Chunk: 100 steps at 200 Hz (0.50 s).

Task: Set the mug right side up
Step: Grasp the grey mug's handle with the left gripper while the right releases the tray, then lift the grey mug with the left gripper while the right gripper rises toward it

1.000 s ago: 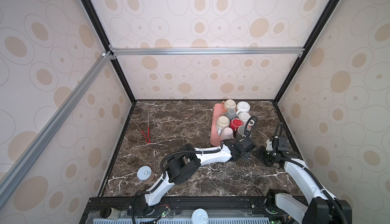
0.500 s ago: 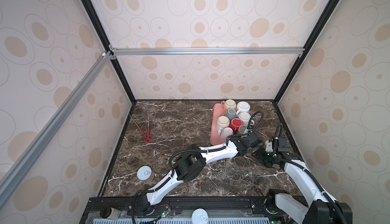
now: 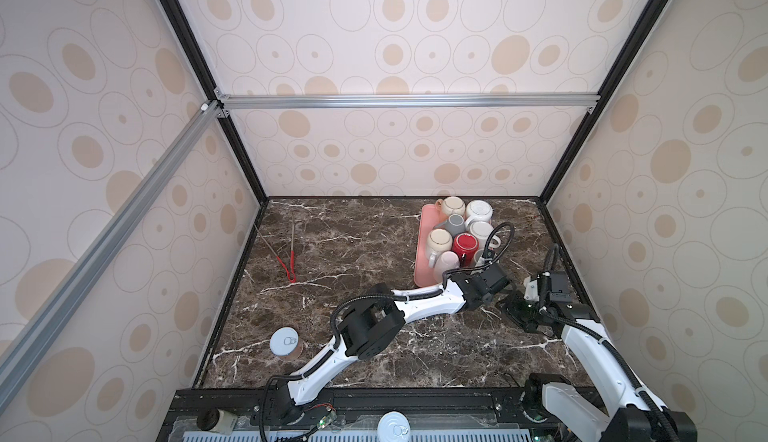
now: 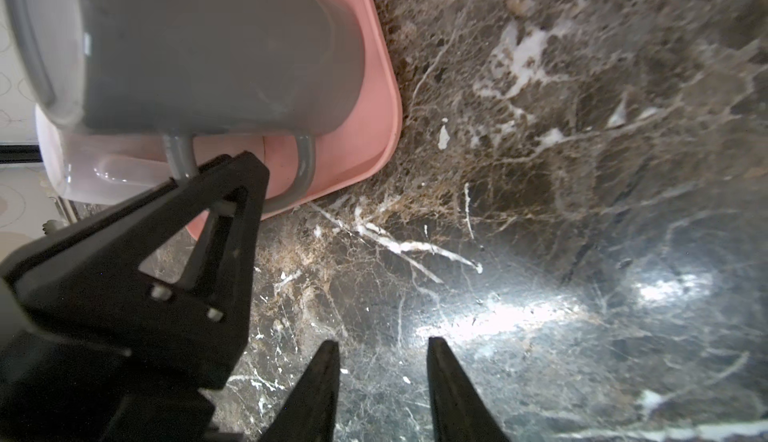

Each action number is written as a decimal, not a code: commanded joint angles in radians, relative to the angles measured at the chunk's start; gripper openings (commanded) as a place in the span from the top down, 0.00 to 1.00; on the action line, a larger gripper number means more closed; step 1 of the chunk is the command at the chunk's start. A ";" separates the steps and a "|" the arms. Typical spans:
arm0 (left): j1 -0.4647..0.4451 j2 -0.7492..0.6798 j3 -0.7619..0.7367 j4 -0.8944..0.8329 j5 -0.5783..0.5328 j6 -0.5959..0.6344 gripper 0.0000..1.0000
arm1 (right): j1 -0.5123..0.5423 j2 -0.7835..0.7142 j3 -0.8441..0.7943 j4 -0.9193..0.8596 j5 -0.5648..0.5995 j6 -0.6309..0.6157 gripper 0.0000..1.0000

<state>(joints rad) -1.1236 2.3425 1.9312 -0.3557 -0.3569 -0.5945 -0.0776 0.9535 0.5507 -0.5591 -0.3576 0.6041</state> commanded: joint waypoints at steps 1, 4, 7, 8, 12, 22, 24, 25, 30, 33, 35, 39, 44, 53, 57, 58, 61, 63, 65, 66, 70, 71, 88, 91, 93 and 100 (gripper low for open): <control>0.011 -0.073 -0.029 0.047 0.008 -0.011 1.00 | 0.004 -0.021 0.003 -0.034 -0.028 -0.014 0.60; 0.011 -0.077 -0.033 0.052 0.010 -0.013 1.00 | 0.005 -0.021 0.005 -0.037 -0.030 -0.014 0.60; 0.010 -0.081 -0.035 0.056 0.014 -0.013 1.00 | 0.005 -0.022 0.006 -0.040 -0.032 -0.016 0.60; 0.012 -0.081 -0.037 0.057 0.015 -0.013 1.00 | 0.005 -0.022 0.007 -0.042 -0.032 -0.016 0.60; 0.013 -0.085 -0.038 0.061 0.019 -0.013 1.00 | 0.006 -0.021 0.009 -0.048 -0.032 -0.019 0.60; 0.014 -0.096 -0.045 0.067 0.026 -0.011 1.00 | 0.005 -0.024 0.013 -0.059 -0.036 -0.022 0.60; 0.014 -0.098 -0.046 0.070 0.029 -0.010 1.00 | 0.006 -0.024 0.014 -0.061 -0.036 -0.022 0.60; 0.015 -0.100 -0.047 0.071 0.030 -0.010 1.00 | 0.006 -0.024 0.015 -0.062 -0.036 -0.022 0.60; 0.016 -0.109 -0.053 0.078 0.038 -0.009 1.00 | 0.005 -0.027 0.016 -0.064 -0.040 -0.020 0.60; 0.019 -0.114 -0.059 0.084 0.044 -0.008 1.00 | 0.005 -0.030 0.017 -0.064 -0.042 -0.021 0.60; 0.020 -0.119 -0.063 0.089 0.048 -0.008 1.00 | 0.005 -0.032 0.017 -0.066 -0.045 -0.020 0.60; 0.021 -0.129 -0.071 0.102 0.058 -0.008 1.00 | 0.005 -0.035 0.019 -0.065 -0.049 -0.020 0.62; 0.027 -0.144 -0.090 0.122 0.082 -0.008 1.00 | 0.005 -0.041 0.020 -0.064 -0.058 -0.017 0.63; 0.044 -0.173 -0.131 0.177 0.158 -0.011 1.00 | 0.005 -0.055 0.020 -0.061 -0.078 -0.014 0.66; 0.054 -0.187 -0.152 0.198 0.200 -0.016 1.00 | 0.005 -0.062 0.023 -0.059 -0.086 -0.013 0.67; 0.056 -0.191 -0.157 0.208 0.211 -0.018 1.00 | 0.005 -0.064 0.024 -0.059 -0.089 -0.012 0.67; 0.065 -0.202 -0.173 0.229 0.240 -0.025 1.00 | 0.006 -0.069 0.026 -0.058 -0.097 -0.011 0.68; 0.069 -0.209 -0.183 0.243 0.257 -0.031 1.00 | 0.006 -0.072 0.028 -0.058 -0.104 -0.010 0.68; 0.074 -0.216 -0.192 0.255 0.270 -0.036 1.00 | 0.005 -0.077 0.030 -0.058 -0.109 -0.011 0.69; 0.076 -0.220 -0.198 0.263 0.280 -0.038 1.00 | 0.005 -0.078 0.031 -0.058 -0.112 -0.011 0.69; 0.083 -0.234 -0.217 0.290 0.309 -0.044 1.00 | 0.005 -0.086 0.034 -0.060 -0.123 -0.011 0.69; 0.085 -0.238 -0.223 0.297 0.313 -0.046 1.00 | 0.005 -0.088 0.036 -0.060 -0.126 -0.011 0.69; 0.108 -0.303 -0.300 0.393 0.377 -0.058 1.00 | 0.005 -0.123 0.060 -0.083 -0.147 -0.010 0.70; 0.112 -0.313 -0.311 0.411 0.387 -0.060 1.00 | 0.006 -0.129 0.064 -0.086 -0.150 -0.010 0.70; 0.114 -0.320 -0.319 0.423 0.394 -0.062 1.00 | 0.005 -0.134 0.068 -0.089 -0.150 -0.010 0.70; 0.123 -0.344 -0.351 0.462 0.418 -0.071 1.00 | 0.006 -0.150 0.077 -0.099 -0.152 -0.010 0.70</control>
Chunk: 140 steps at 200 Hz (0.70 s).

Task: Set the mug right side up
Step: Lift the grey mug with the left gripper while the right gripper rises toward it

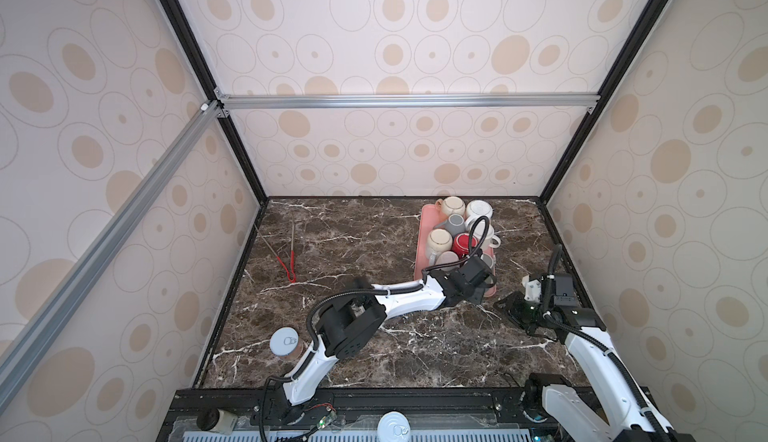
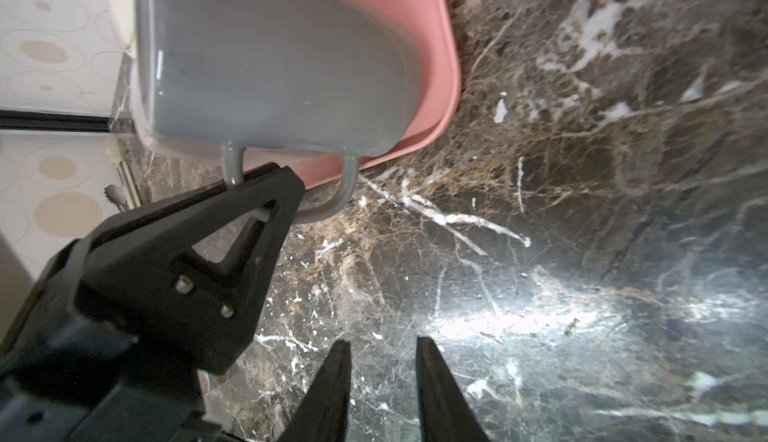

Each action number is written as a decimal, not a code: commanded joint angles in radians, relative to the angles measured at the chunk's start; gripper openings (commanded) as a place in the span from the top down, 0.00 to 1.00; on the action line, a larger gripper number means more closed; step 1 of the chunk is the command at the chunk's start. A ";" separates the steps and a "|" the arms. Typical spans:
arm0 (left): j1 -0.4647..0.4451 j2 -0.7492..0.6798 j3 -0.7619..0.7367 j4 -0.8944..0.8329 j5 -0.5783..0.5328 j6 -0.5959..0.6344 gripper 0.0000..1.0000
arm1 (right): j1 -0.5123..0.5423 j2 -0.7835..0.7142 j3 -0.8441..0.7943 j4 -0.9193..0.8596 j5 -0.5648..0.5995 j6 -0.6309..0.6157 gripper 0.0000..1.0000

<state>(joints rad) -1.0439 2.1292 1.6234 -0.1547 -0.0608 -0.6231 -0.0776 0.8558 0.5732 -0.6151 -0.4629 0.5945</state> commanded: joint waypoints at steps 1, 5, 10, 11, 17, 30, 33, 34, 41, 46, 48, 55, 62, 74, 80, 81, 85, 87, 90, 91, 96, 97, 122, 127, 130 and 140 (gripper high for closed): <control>0.045 -0.135 -0.047 0.267 0.126 -0.044 1.00 | 0.005 -0.055 0.056 -0.044 -0.047 0.000 0.70; 0.051 -0.147 -0.063 0.291 0.141 -0.050 1.00 | 0.005 -0.065 0.060 -0.047 -0.048 0.001 0.70; 0.061 -0.161 -0.091 0.325 0.158 -0.060 1.00 | 0.005 -0.076 0.065 -0.049 -0.049 0.008 0.69; 0.061 -0.166 -0.096 0.331 0.162 -0.061 1.00 | 0.006 -0.078 0.066 -0.049 -0.050 0.010 0.70; 0.069 -0.188 -0.127 0.369 0.175 -0.074 1.00 | 0.005 -0.091 0.072 -0.048 -0.053 0.021 0.70; 0.088 -0.234 -0.194 0.461 0.198 -0.104 1.00 | 0.005 -0.124 0.079 -0.025 -0.069 0.053 0.69; 0.093 -0.244 -0.208 0.482 0.204 -0.110 1.00 | 0.005 -0.132 0.080 -0.015 -0.078 0.061 0.69; 0.094 -0.247 -0.212 0.488 0.206 -0.113 1.00 | 0.004 -0.135 0.079 -0.010 -0.080 0.065 0.69; 0.105 -0.270 -0.244 0.534 0.219 -0.130 1.00 | 0.005 -0.153 0.079 0.020 -0.099 0.088 0.69; 0.112 -0.287 -0.270 0.571 0.231 -0.143 1.00 | 0.005 -0.166 0.078 0.041 -0.113 0.108 0.70; 0.115 -0.293 -0.280 0.586 0.236 -0.146 1.00 | 0.005 -0.173 0.078 0.049 -0.118 0.114 0.70; 0.123 -0.315 -0.311 0.635 0.249 -0.159 1.00 | 0.005 -0.191 0.078 0.085 -0.137 0.140 0.70; 0.130 -0.338 -0.338 0.680 0.260 -0.171 1.00 | 0.005 -0.211 0.077 0.121 -0.154 0.170 0.70; 0.143 -0.371 -0.374 0.759 0.288 -0.180 1.00 | 0.006 -0.242 0.073 0.187 -0.181 0.218 0.70; 0.149 -0.385 -0.387 0.791 0.304 -0.180 1.00 | 0.006 -0.257 0.070 0.223 -0.195 0.242 0.70; 0.151 -0.387 -0.388 0.796 0.308 -0.180 1.00 | 0.007 -0.259 0.069 0.228 -0.196 0.247 0.70; 0.152 -0.396 -0.394 0.812 0.316 -0.177 1.00 | 0.007 -0.267 0.066 0.255 -0.203 0.262 0.69; 0.154 -0.400 -0.396 0.820 0.321 -0.177 1.00 | 0.007 -0.271 0.064 0.268 -0.207 0.271 0.69; 0.155 -0.407 -0.400 0.830 0.327 -0.175 1.00 | 0.007 -0.277 0.061 0.289 -0.212 0.284 0.69; 0.156 -0.409 -0.401 0.834 0.329 -0.175 1.00 | 0.007 -0.279 0.060 0.296 -0.213 0.289 0.69; 0.159 -0.420 -0.408 0.850 0.337 -0.172 1.00 | 0.006 -0.287 0.052 0.335 -0.225 0.307 0.68; 0.159 -0.422 -0.409 0.853 0.339 -0.173 1.00 | 0.007 -0.289 0.051 0.342 -0.226 0.309 0.68; 0.186 -0.489 -0.465 0.963 0.371 -0.199 1.00 | 0.011 -0.313 0.022 0.535 -0.275 0.370 0.66; 0.194 -0.504 -0.481 0.992 0.377 -0.212 1.00 | 0.014 -0.314 0.016 0.576 -0.283 0.385 0.66; 0.199 -0.512 -0.488 1.007 0.379 -0.217 1.00 | 0.014 -0.316 0.012 0.603 -0.287 0.396 0.66; 0.219 -0.537 -0.517 1.060 0.393 -0.241 1.00 | 0.021 -0.317 0.002 0.684 -0.297 0.431 0.64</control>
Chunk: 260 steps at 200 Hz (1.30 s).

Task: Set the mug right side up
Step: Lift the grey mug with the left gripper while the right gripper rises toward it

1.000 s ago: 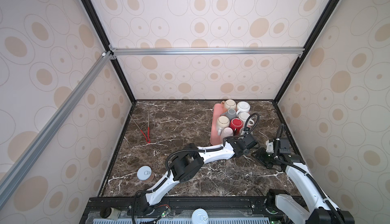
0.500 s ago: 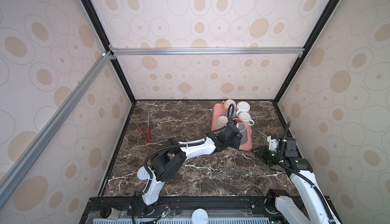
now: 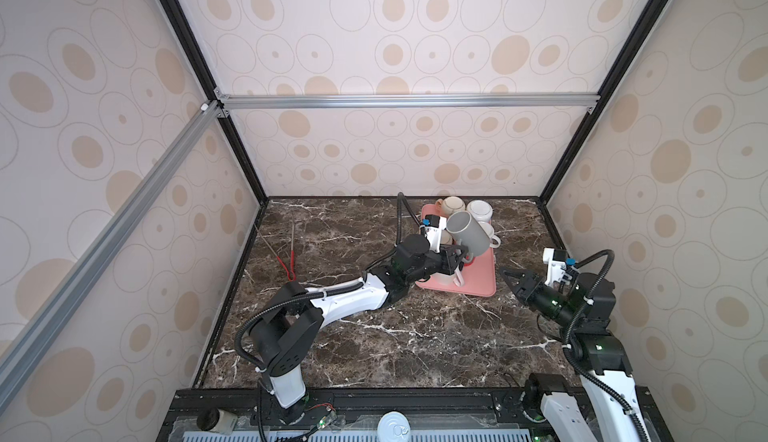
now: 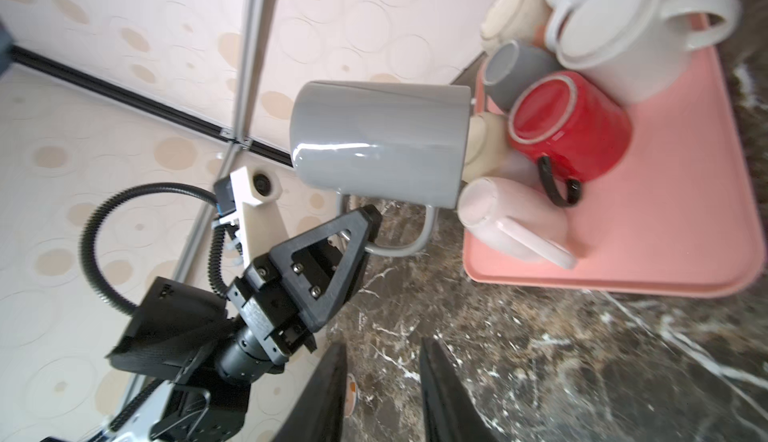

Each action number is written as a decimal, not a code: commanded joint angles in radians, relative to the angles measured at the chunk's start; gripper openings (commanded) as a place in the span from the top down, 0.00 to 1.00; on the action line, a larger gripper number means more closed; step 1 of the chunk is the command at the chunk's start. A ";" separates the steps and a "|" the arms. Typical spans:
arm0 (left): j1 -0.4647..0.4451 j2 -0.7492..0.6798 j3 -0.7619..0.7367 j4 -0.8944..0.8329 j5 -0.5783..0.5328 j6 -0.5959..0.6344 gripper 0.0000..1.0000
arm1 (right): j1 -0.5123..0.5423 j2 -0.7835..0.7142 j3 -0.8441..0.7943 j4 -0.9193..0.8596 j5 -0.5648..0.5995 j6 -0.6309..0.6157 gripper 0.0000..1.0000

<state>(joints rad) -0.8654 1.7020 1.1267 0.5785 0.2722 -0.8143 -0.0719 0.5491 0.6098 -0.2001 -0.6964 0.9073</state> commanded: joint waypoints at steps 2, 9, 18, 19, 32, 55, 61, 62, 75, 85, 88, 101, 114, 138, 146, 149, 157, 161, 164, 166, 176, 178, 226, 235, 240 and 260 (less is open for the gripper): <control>0.043 -0.114 -0.023 0.335 0.062 -0.054 1.00 | 0.017 -0.009 -0.036 0.286 -0.065 0.126 0.64; 0.055 -0.129 -0.039 0.359 0.071 -0.069 1.00 | 0.025 -0.005 -0.042 0.333 -0.067 0.143 0.63; 0.067 -0.146 -0.052 0.398 0.079 -0.085 1.00 | 0.038 0.004 -0.044 0.383 -0.067 0.164 0.62; 0.068 -0.148 -0.053 0.402 0.080 -0.087 1.00 | 0.040 0.005 -0.044 0.388 -0.067 0.166 0.62; 0.086 -0.166 -0.065 0.442 0.096 -0.102 1.00 | 0.078 0.026 -0.038 0.431 -0.057 0.180 0.60; 0.104 -0.190 -0.074 0.495 0.115 -0.119 1.00 | 0.195 0.090 -0.015 0.485 -0.009 0.174 0.58; 0.107 -0.195 -0.076 0.507 0.118 -0.124 1.00 | 0.236 0.109 -0.004 0.495 0.006 0.166 0.58; 0.108 -0.195 -0.077 0.509 0.118 -0.125 1.00 | 0.242 0.114 -0.002 0.497 0.010 0.166 0.58; 0.114 -0.201 -0.083 0.530 0.119 -0.142 1.00 | 0.320 0.162 0.029 0.506 0.047 0.145 0.57; 0.117 -0.205 -0.092 0.557 0.120 -0.157 1.00 | 0.375 0.196 0.049 0.521 0.072 0.139 0.56; 0.118 -0.206 -0.095 0.562 0.120 -0.161 1.00 | 0.387 0.206 0.054 0.530 0.077 0.140 0.56; 0.121 -0.206 -0.106 0.594 0.123 -0.186 1.00 | 0.419 0.248 0.071 0.578 0.093 0.152 0.54; 0.123 -0.205 -0.115 0.619 0.126 -0.210 1.00 | 0.430 0.292 0.090 0.624 0.098 0.175 0.52; 0.124 -0.203 -0.129 0.664 0.127 -0.247 1.00 | 0.440 0.374 0.123 0.719 0.092 0.228 0.50; 0.125 -0.205 -0.133 0.673 0.127 -0.256 1.00 | 0.444 0.398 0.130 0.752 0.095 0.245 0.50; 0.126 -0.206 -0.135 0.677 0.128 -0.257 1.00 | 0.445 0.404 0.132 0.763 0.097 0.251 0.50; 0.125 -0.207 -0.140 0.686 0.128 -0.262 1.00 | 0.451 0.425 0.139 0.786 0.101 0.262 0.50; 0.125 -0.210 -0.141 0.690 0.128 -0.266 1.00 | 0.452 0.434 0.142 0.794 0.104 0.268 0.50; 0.125 -0.212 -0.143 0.693 0.127 -0.267 1.00 | 0.456 0.440 0.145 0.798 0.107 0.270 0.50; 0.125 -0.212 -0.144 0.694 0.126 -0.268 1.00 | 0.456 0.444 0.147 0.800 0.107 0.272 0.50; 0.127 -0.215 -0.147 0.700 0.127 -0.273 1.00 | 0.462 0.462 0.157 0.806 0.110 0.276 0.51; 0.127 -0.215 -0.148 0.700 0.127 -0.274 1.00 | 0.464 0.466 0.158 0.806 0.110 0.277 0.51; 0.129 -0.222 -0.166 0.742 0.125 -0.300 1.00 | 0.476 0.533 0.171 0.887 0.130 0.338 0.51; 0.130 -0.223 -0.171 0.747 0.125 -0.303 1.00 | 0.477 0.543 0.172 0.909 0.131 0.353 0.51; 0.131 -0.223 -0.172 0.753 0.124 -0.305 1.00 | 0.478 0.549 0.171 0.921 0.133 0.362 0.51; 0.131 -0.222 -0.185 0.781 0.120 -0.315 1.00 | 0.485 0.576 0.179 0.959 0.136 0.393 0.51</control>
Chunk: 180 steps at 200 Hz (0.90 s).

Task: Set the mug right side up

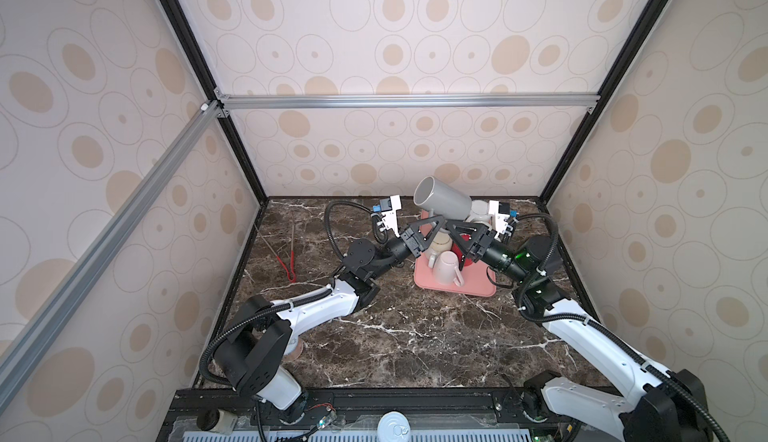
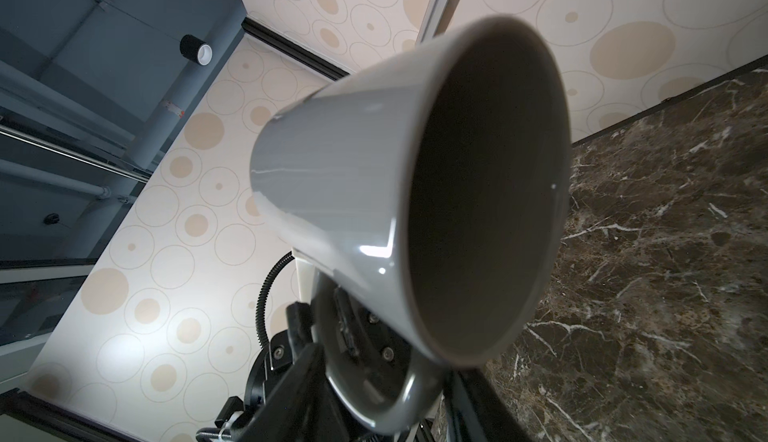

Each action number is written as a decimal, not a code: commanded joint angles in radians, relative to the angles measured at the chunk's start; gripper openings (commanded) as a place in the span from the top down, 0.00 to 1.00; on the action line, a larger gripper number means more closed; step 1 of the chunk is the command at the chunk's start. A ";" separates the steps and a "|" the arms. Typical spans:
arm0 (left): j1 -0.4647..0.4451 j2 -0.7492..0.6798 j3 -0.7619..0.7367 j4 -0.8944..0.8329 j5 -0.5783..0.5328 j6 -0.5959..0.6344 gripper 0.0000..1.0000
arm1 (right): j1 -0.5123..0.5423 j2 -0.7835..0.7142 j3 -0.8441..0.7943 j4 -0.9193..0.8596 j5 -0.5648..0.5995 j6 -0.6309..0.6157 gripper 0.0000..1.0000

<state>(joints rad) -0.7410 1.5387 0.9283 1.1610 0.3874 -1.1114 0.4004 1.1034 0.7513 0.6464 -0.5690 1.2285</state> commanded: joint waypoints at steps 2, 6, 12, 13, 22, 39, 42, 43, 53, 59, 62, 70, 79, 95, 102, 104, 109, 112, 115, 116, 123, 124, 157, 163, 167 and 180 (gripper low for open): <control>0.006 -0.058 0.013 0.201 0.005 -0.019 1.00 | 0.012 0.023 0.038 0.115 0.009 0.075 0.51; 0.006 -0.057 0.012 0.205 0.005 -0.020 1.00 | 0.014 0.030 0.040 0.124 0.010 0.080 0.51; 0.006 -0.056 0.010 0.209 0.006 -0.023 1.00 | 0.017 0.035 0.041 0.136 0.015 0.089 0.51; 0.006 -0.055 0.009 0.210 0.006 -0.024 1.00 | 0.017 0.037 0.042 0.138 0.016 0.091 0.51; 0.005 -0.054 0.007 0.219 0.008 -0.027 1.00 | 0.021 0.048 0.041 0.160 0.022 0.106 0.52; 0.006 -0.055 -0.002 0.222 0.008 -0.028 1.00 | 0.023 0.067 0.046 0.196 0.032 0.130 0.59; 0.007 -0.054 -0.004 0.223 0.008 -0.028 1.00 | 0.023 0.070 0.046 0.204 0.034 0.135 0.60; 0.008 -0.055 -0.005 0.223 0.008 -0.028 1.00 | 0.023 0.072 0.047 0.206 0.035 0.137 0.61; 0.006 -0.055 -0.012 0.226 0.006 -0.029 1.00 | 0.027 0.084 0.048 0.241 0.045 0.158 0.66; 0.007 -0.055 -0.020 0.231 0.005 -0.032 1.00 | 0.028 0.091 0.050 0.258 0.048 0.170 0.67; 0.008 -0.055 -0.022 0.235 0.004 -0.034 1.00 | 0.029 0.096 0.052 0.270 0.051 0.175 0.69; 0.009 -0.053 -0.033 0.243 0.003 -0.039 1.00 | 0.032 0.108 0.056 0.299 0.055 0.188 0.72; 0.010 -0.054 -0.042 0.247 0.001 -0.042 1.00 | 0.035 0.120 0.063 0.318 0.055 0.199 0.76; 0.012 -0.052 -0.056 0.247 -0.001 -0.044 1.00 | 0.046 0.137 0.076 0.339 0.057 0.206 0.81; 0.012 -0.052 -0.063 0.247 -0.004 -0.045 1.00 | 0.051 0.143 0.080 0.349 0.058 0.207 0.81; 0.013 -0.052 -0.065 0.247 -0.004 -0.046 1.00 | 0.054 0.146 0.080 0.352 0.058 0.208 0.81; 0.013 -0.051 -0.070 0.249 -0.006 -0.047 1.00 | 0.056 0.150 0.081 0.359 0.062 0.209 0.82; 0.014 -0.052 -0.072 0.249 -0.006 -0.047 1.00 | 0.058 0.152 0.082 0.364 0.064 0.210 0.82; 0.014 -0.052 -0.074 0.250 -0.007 -0.047 1.00 | 0.059 0.154 0.082 0.368 0.066 0.212 0.81; 0.014 -0.052 -0.075 0.250 -0.008 -0.048 1.00 | 0.061 0.154 0.082 0.369 0.068 0.212 0.81; 0.016 -0.052 -0.081 0.250 -0.007 -0.049 1.00 | 0.064 0.159 0.082 0.375 0.071 0.213 0.79; 0.017 -0.052 -0.081 0.251 -0.008 -0.049 1.00 | 0.065 0.160 0.083 0.375 0.072 0.213 0.78; 0.018 -0.046 -0.087 0.244 0.001 -0.050 1.00 | 0.082 0.178 0.100 0.364 0.067 0.200 0.67; 0.019 -0.043 -0.088 0.244 0.001 -0.050 1.00 | 0.085 0.179 0.100 0.364 0.068 0.197 0.67; 0.019 -0.042 -0.089 0.245 0.003 -0.051 1.00 | 0.087 0.180 0.101 0.363 0.070 0.195 0.67; 0.021 -0.040 -0.092 0.249 0.005 -0.054 1.00 | 0.093 0.184 0.102 0.371 0.072 0.190 0.72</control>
<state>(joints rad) -0.7185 1.5295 0.8326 1.3285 0.3355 -1.1542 0.4816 1.2903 0.7998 0.9047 -0.5228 1.4223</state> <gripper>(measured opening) 0.149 0.320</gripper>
